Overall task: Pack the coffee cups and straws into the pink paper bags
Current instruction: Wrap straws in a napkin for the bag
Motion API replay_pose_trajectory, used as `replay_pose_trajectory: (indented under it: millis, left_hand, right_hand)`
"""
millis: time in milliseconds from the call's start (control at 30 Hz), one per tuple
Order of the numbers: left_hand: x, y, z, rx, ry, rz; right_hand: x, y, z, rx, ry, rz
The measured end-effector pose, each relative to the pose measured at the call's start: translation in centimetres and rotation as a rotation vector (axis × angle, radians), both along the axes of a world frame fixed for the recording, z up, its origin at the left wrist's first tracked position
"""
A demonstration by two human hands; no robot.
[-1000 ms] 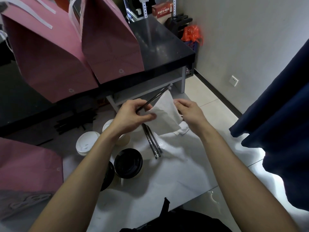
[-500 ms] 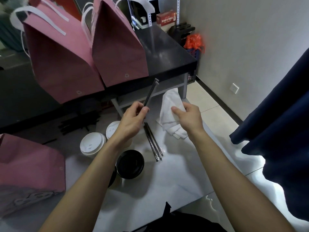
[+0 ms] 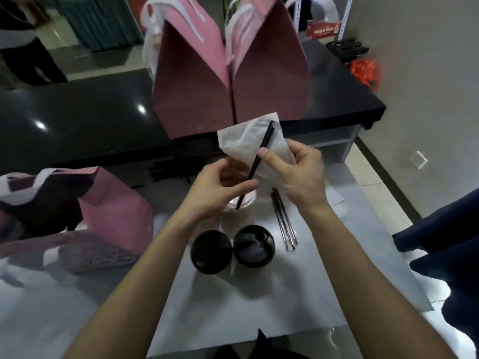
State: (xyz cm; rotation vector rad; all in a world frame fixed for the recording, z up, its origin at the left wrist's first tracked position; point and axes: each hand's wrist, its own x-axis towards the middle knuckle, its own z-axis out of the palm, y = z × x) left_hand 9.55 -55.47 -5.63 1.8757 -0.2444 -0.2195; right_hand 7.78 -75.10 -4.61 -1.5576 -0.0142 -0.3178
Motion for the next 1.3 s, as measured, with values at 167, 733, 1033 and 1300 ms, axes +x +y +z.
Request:
replay_pose_trajectory:
  millis: [167, 733, 1033, 1300]
  left_hand:
    - [-2.5, 13.1, 4.2, 0.139, -0.267, 0.172]
    - [-3.0, 44.9, 3.2, 0.874, -0.273, 0.094]
    - [-1.9, 46.4, 1.8, 0.719, -0.146, -0.070]
    - [-1.9, 46.9, 1.0, 0.592, -0.358, -0.014]
  right_hand:
    - [1.2, 7.6, 4.3, -0.032, -0.130, 0.142]
    - [0.7, 35.7, 5.6, -0.347, -0.215, 0.553]
    - [3.8, 41.2, 2.7, -1.610, -0.275, 0.446]
    - [5.4, 43.0, 2.2, -1.836, -0.181, 0.337]
